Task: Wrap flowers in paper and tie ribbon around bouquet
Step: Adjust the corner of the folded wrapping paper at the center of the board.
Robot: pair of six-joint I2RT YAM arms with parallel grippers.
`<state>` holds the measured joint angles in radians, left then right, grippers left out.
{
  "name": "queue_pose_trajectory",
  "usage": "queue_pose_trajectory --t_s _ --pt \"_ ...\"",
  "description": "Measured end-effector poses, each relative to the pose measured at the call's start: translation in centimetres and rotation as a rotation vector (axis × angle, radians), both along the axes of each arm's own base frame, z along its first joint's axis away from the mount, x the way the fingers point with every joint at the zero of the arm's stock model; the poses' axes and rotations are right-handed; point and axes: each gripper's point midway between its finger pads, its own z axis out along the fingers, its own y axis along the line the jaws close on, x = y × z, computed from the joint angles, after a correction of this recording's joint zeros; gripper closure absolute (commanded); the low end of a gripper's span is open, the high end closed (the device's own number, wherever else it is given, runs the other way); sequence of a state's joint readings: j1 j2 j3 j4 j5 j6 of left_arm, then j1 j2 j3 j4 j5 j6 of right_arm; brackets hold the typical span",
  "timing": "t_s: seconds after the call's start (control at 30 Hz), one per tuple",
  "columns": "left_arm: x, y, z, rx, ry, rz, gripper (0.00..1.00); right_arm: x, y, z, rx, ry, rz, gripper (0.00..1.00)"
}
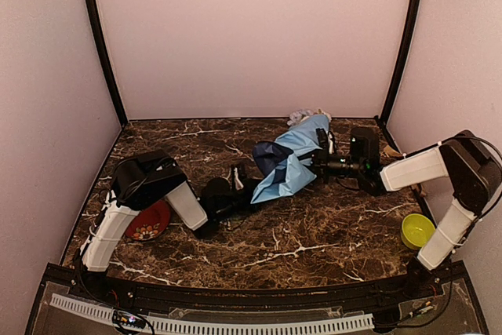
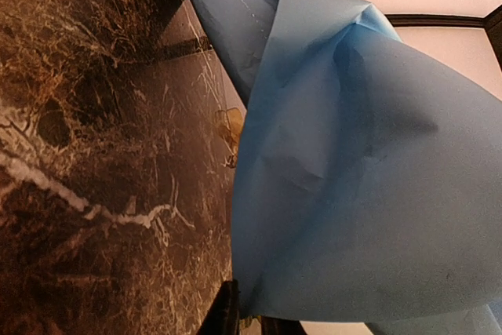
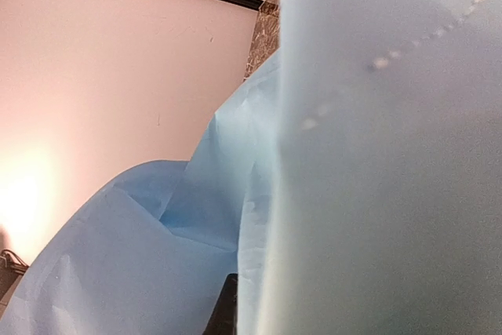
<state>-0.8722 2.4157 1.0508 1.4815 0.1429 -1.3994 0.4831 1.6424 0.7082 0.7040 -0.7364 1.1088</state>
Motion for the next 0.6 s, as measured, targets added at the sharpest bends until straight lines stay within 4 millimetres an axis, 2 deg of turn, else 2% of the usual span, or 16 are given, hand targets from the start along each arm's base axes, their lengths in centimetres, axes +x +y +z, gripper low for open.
queue_pose_trajectory --t_s 0.17,0.3,0.4,0.6 --pt "0.2 -0.9 0.0 0.037 -0.024 -0.017 0.94 0.4 -0.2 0.3 0.007 -0.015 -0.009 1.00" --pt "0.1 -1.3 -0.1 0.063 -0.055 -0.031 0.97 0.6 -0.7 -0.2 -0.015 -0.020 -0.014 1.00" --pt "0.0 -1.8 0.0 0.091 -0.090 -0.048 0.99 0.5 -0.8 -1.3 -0.056 -0.019 -0.005 1.00" --pt "-0.3 -2.3 0.0 0.107 -0.123 -0.076 1.00 -0.2 -1.2 -4.7 -0.159 0.006 0.021 0.92"
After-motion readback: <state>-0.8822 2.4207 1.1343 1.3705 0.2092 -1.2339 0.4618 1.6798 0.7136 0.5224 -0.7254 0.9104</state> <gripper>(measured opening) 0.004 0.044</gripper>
